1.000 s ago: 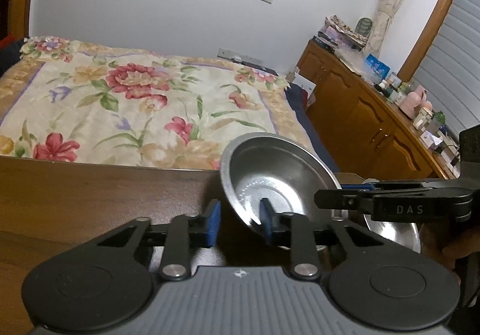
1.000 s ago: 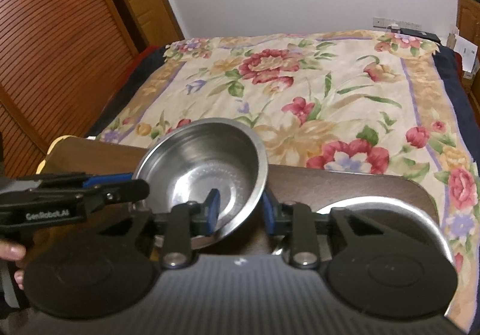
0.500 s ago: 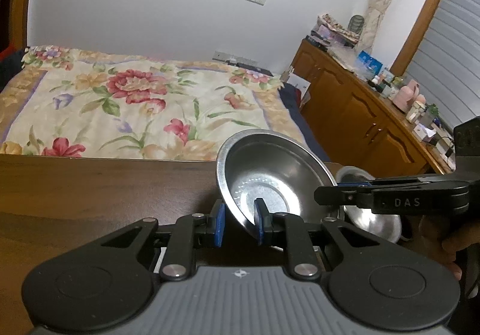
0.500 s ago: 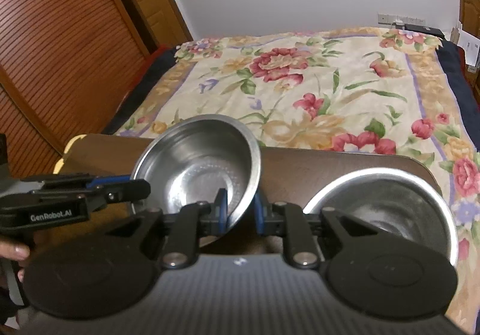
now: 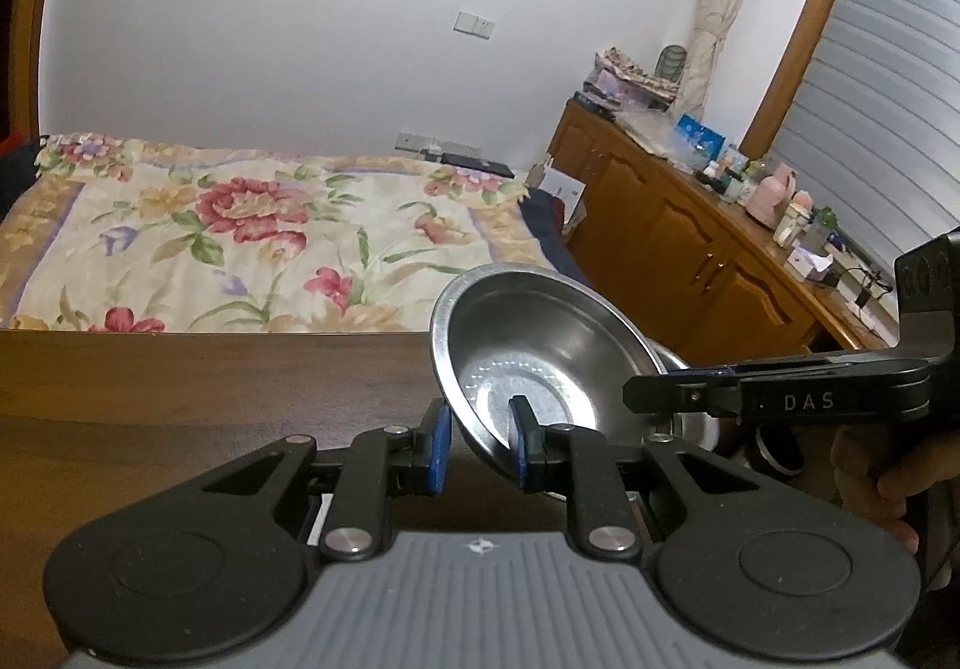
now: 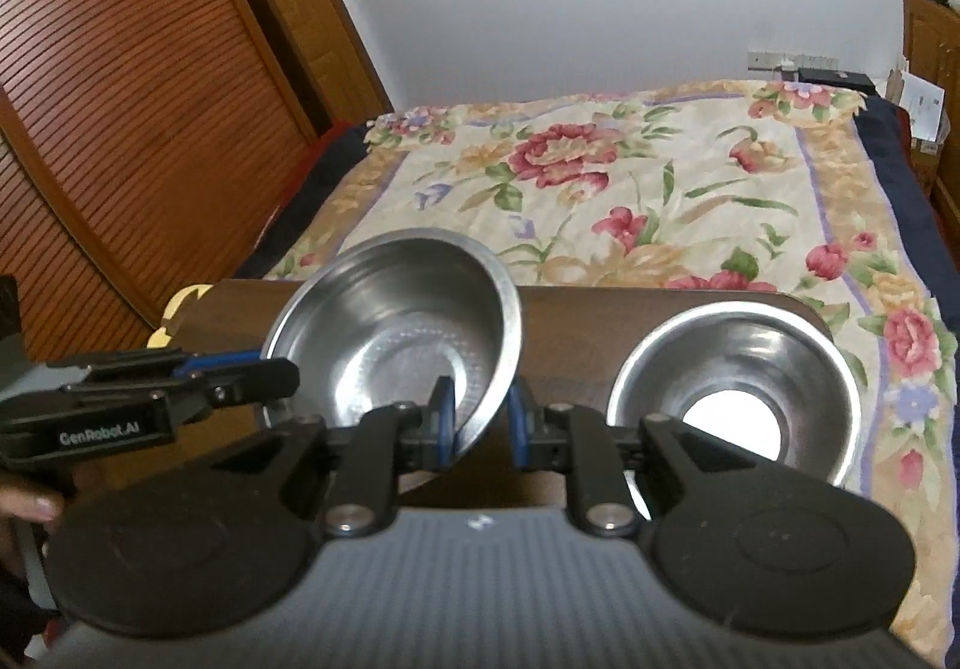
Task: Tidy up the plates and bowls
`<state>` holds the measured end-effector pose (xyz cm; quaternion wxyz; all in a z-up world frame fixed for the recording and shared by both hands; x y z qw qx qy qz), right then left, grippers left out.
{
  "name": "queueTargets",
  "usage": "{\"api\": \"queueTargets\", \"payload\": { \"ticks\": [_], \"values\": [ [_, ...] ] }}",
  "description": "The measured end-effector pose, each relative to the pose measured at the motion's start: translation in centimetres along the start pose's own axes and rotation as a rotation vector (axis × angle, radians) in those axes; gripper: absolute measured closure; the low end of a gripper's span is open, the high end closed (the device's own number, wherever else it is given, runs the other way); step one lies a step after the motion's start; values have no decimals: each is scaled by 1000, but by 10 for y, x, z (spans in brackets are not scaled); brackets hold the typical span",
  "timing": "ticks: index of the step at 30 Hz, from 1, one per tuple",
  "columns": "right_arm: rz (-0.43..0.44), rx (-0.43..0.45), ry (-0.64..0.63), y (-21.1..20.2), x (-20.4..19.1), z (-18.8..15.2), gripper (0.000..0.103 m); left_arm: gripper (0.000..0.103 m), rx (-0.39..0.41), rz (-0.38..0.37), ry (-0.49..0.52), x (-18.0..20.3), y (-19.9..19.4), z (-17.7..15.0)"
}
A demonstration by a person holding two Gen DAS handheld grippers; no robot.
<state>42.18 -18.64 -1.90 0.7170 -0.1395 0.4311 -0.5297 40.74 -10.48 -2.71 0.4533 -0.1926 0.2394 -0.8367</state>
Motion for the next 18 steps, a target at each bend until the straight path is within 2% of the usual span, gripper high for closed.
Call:
{"api": "queueTargets", "payload": {
  "ticks": [18],
  "values": [
    [1, 42, -28, -48, -18, -26, 83, 81, 20, -9, 69, 33, -55, -13]
  ]
}}
Point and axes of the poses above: each gripper's, at about its wrist camera, not at the fingertips, and y roughly the way its jaws point, x to its right, z to its top, the point moved 10 cm from there along y, roughly the way its jaws point, and after that the axes turned 15 degrees about y, right-handed, at the moved point
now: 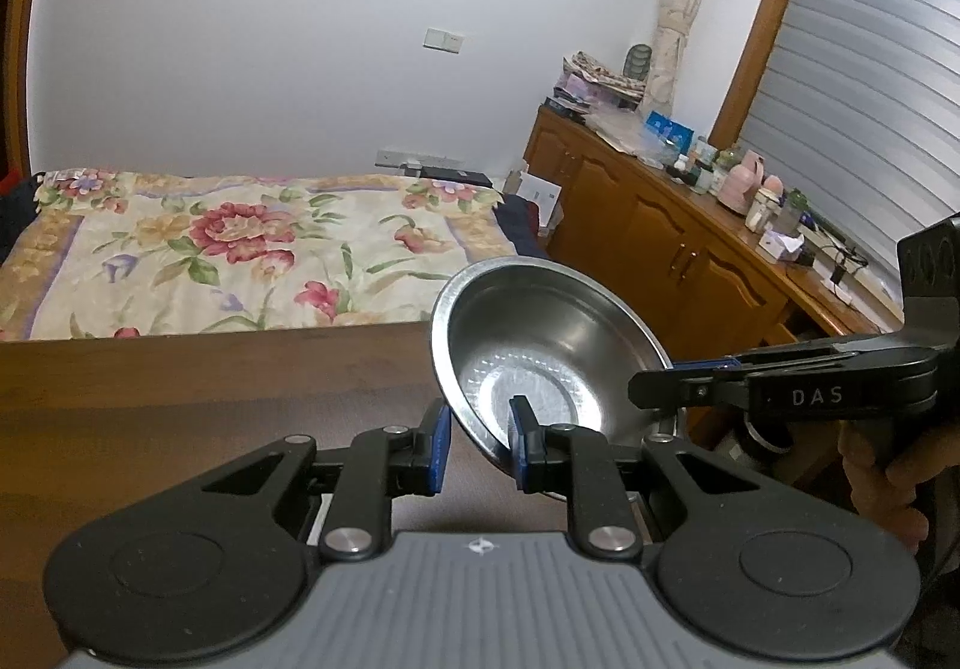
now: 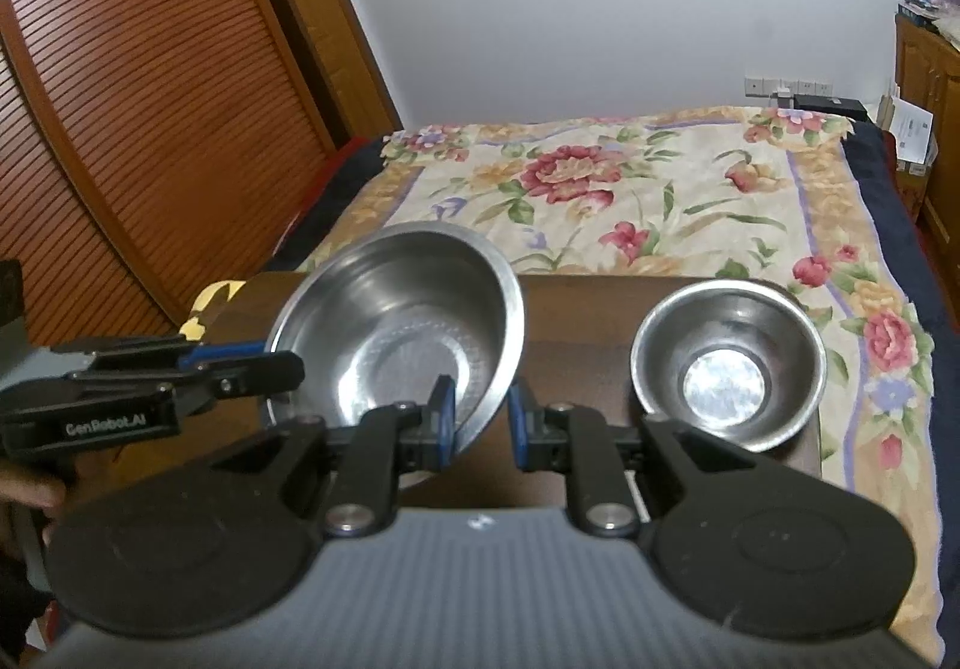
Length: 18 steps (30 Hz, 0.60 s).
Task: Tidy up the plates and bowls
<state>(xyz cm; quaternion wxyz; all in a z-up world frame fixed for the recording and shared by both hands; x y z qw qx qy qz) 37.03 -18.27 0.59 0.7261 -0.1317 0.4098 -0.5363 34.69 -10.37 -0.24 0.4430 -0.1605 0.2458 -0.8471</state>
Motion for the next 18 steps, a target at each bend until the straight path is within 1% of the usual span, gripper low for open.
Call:
{"api": "queueTargets", "payload": {
  "ticks": [9, 18],
  "values": [
    [-7, 3, -22, -17, -6, -15, 83, 81, 2, -10, 18, 12, -18, -11],
    [-7, -2, -14, -31, -5, -38, 82, 81, -8, -24, 42, 28, -30, -26]
  ]
}}
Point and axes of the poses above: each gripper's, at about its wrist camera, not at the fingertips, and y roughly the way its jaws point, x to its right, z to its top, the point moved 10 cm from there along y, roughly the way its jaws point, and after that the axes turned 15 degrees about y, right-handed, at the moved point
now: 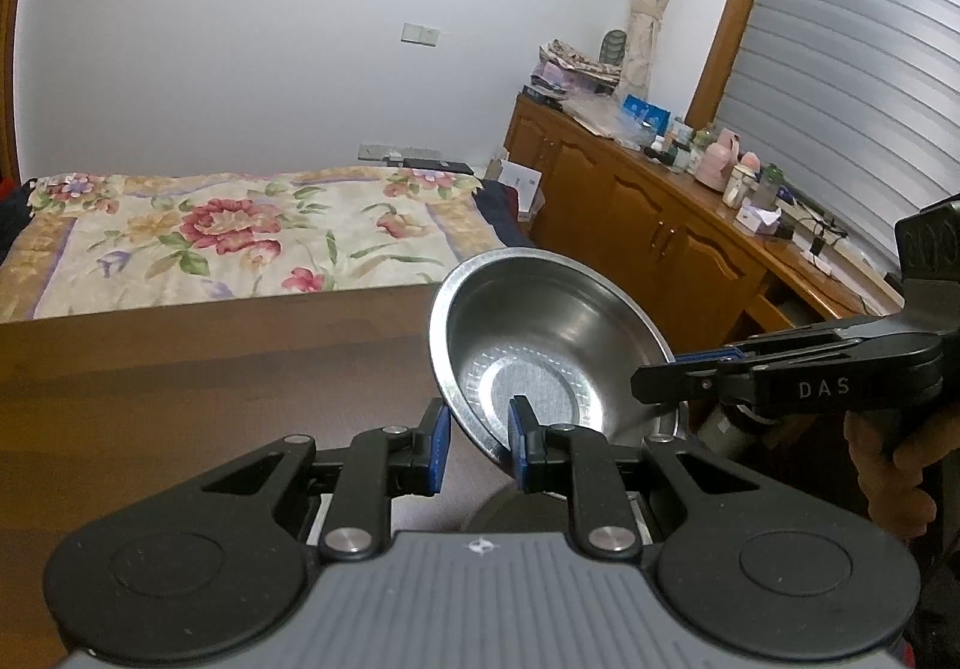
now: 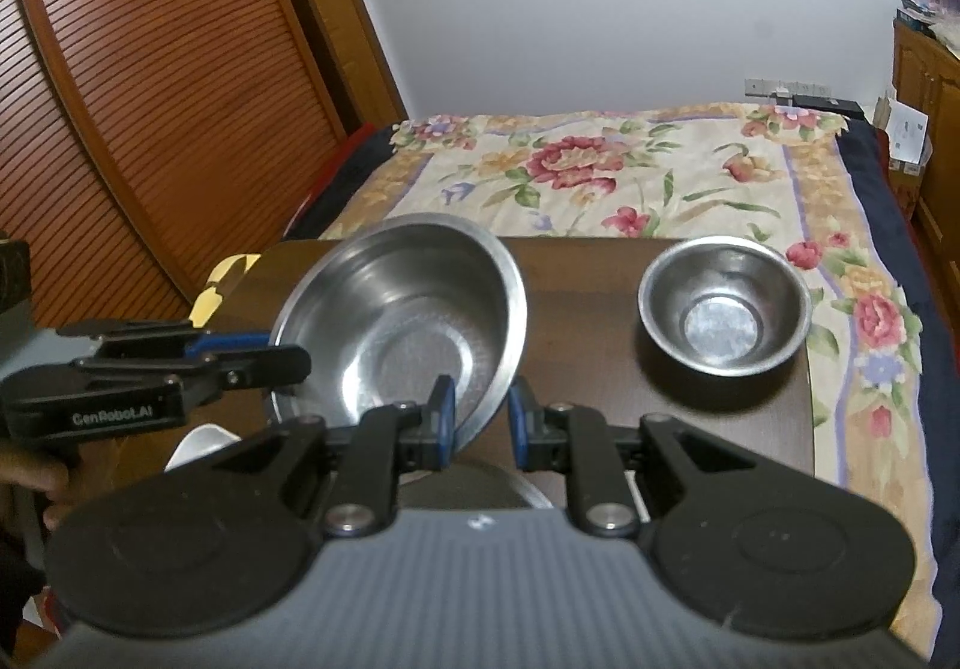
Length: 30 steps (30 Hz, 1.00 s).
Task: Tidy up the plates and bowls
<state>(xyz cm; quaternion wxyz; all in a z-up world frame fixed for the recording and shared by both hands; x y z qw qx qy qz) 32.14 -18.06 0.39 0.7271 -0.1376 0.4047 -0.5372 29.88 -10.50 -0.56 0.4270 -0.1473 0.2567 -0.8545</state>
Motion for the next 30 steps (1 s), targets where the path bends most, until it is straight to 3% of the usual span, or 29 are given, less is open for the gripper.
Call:
{"api": "queueTargets", "payload": {
  "ticks": [15, 23, 30],
  "values": [
    [-26, -47, -1, -19, 7, -46, 82, 81, -28, -36, 50, 38, -12, -39],
    [-38, -100, 14, -10, 18, -75, 82, 81, -72, -35, 113, 50, -6, -65],
    [-47, -80, 1, -8, 20, -88, 82, 80, -68, -18, 101, 50, -2, -83]
  ]
}}
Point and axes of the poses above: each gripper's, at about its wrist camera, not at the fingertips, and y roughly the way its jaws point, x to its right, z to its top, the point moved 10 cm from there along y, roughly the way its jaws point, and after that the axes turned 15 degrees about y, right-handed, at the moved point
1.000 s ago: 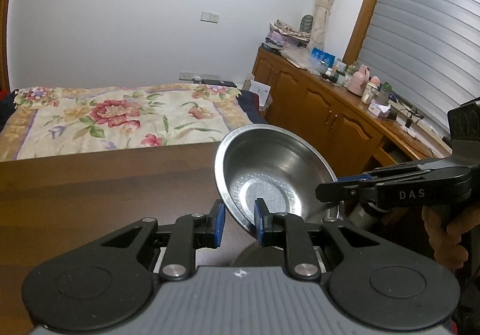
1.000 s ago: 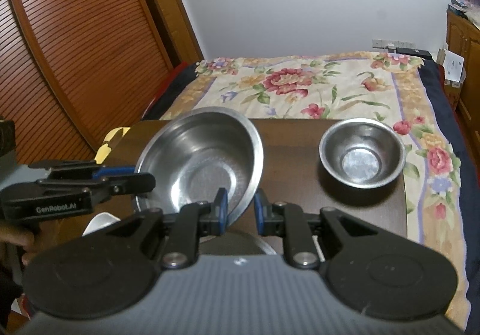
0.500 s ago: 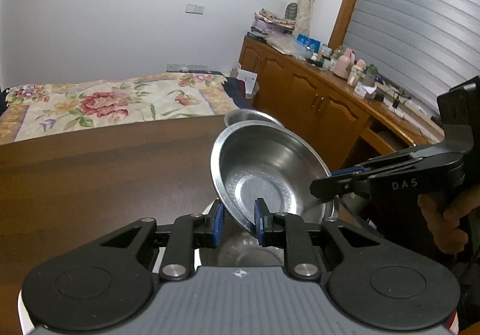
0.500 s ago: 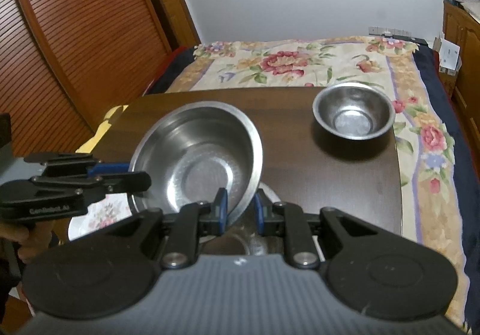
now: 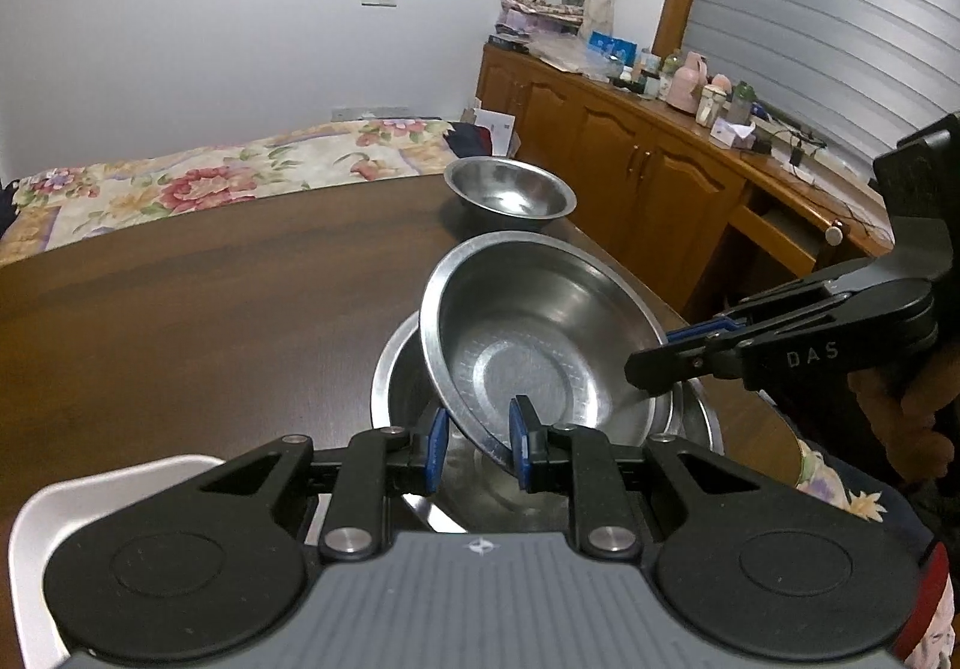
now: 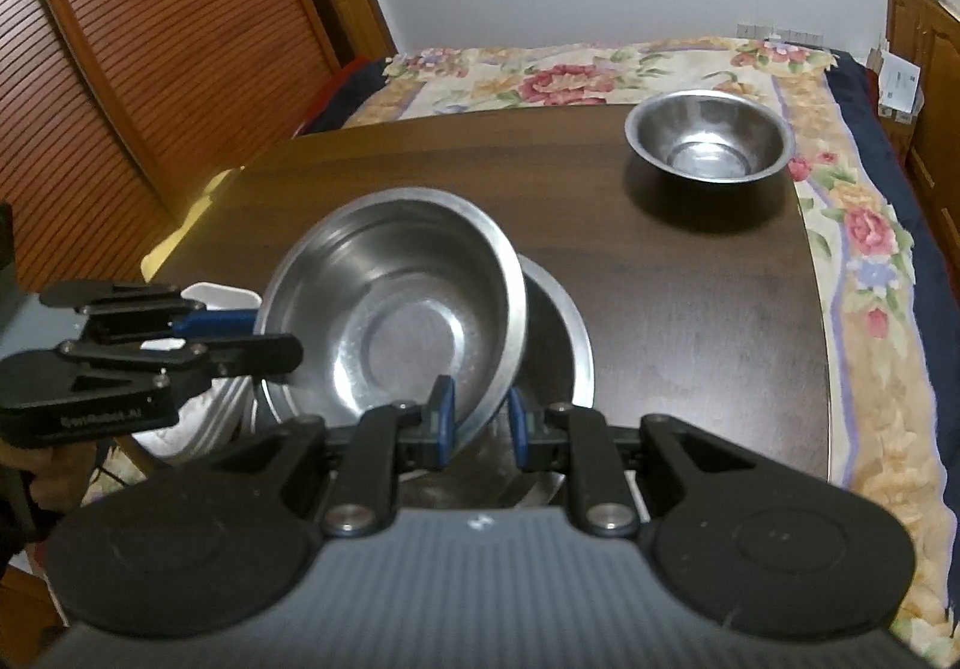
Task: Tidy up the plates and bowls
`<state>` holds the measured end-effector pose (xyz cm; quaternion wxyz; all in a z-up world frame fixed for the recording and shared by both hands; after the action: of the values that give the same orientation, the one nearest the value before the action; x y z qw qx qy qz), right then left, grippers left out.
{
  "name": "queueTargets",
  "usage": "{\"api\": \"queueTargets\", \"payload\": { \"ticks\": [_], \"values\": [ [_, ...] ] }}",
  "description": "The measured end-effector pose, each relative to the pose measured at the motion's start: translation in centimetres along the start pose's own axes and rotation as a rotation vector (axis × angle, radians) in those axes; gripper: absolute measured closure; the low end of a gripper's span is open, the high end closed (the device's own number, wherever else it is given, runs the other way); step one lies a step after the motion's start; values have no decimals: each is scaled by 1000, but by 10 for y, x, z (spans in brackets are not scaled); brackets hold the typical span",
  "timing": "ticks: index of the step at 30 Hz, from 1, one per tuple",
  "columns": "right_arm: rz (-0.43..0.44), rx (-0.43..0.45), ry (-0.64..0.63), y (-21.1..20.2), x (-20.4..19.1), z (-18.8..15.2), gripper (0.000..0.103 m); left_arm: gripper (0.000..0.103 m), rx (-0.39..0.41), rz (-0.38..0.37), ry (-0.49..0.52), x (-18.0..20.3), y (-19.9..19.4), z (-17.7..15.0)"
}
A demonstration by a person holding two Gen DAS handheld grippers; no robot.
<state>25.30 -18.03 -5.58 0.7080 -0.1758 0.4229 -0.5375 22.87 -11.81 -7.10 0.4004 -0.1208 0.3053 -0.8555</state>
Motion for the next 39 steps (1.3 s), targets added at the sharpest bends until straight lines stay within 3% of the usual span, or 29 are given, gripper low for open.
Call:
{"api": "queueTargets", "payload": {
  "ticks": [7, 17, 28, 39],
  "values": [
    [-2, 22, 6, 5, 3, -11, 82, 80, 0, 23, 17, 2, 1, -11],
    [-68, 89, -80, 7, -1, -12, 82, 79, 8, 117, 142, 7, 7, -12],
    [-128, 103, -193, 10, -4, -10, 82, 80, 2, 150, 179, 7, 13, -13],
    [-132, 107, -230, 8, -5, -10, 83, 83, 5, 150, 176, 4, 15, -12]
  ]
}}
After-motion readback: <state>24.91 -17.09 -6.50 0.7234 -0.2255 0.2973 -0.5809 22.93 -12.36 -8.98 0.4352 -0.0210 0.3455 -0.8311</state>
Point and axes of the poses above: each gripper's, at about its wrist camera, not at the fingertips, and y roughly the way its jaws point, x to its right, z to its top, the point moved 10 cm from there along y, roughly the way its jaws point, and after that the axes turned 15 degrees about y, right-handed, at the moved point
